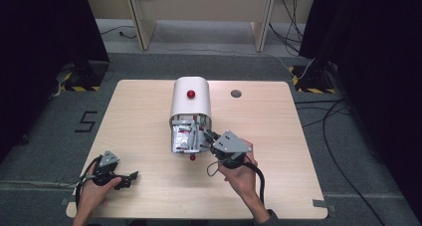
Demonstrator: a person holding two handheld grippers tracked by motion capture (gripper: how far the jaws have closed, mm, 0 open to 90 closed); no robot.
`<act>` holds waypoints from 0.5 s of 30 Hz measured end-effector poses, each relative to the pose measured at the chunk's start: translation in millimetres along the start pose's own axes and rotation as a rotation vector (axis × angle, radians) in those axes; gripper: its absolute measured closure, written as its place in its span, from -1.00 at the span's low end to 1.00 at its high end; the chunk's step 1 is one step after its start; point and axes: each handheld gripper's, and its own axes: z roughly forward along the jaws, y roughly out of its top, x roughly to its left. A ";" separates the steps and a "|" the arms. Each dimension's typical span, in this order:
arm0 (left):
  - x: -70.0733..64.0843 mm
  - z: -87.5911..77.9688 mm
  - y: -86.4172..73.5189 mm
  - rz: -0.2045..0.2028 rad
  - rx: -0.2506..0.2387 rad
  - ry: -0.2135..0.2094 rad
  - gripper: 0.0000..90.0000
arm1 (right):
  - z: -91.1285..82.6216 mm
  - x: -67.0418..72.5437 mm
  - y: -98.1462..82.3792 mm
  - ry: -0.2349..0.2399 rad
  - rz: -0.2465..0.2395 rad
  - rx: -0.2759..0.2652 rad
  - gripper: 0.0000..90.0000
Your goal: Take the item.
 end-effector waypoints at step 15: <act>0.0 -0.1 -0.1 0.000 0.000 0.000 -1.00 | -23.4 -9.1 10.4 -0.003 0.011 -0.088 0.89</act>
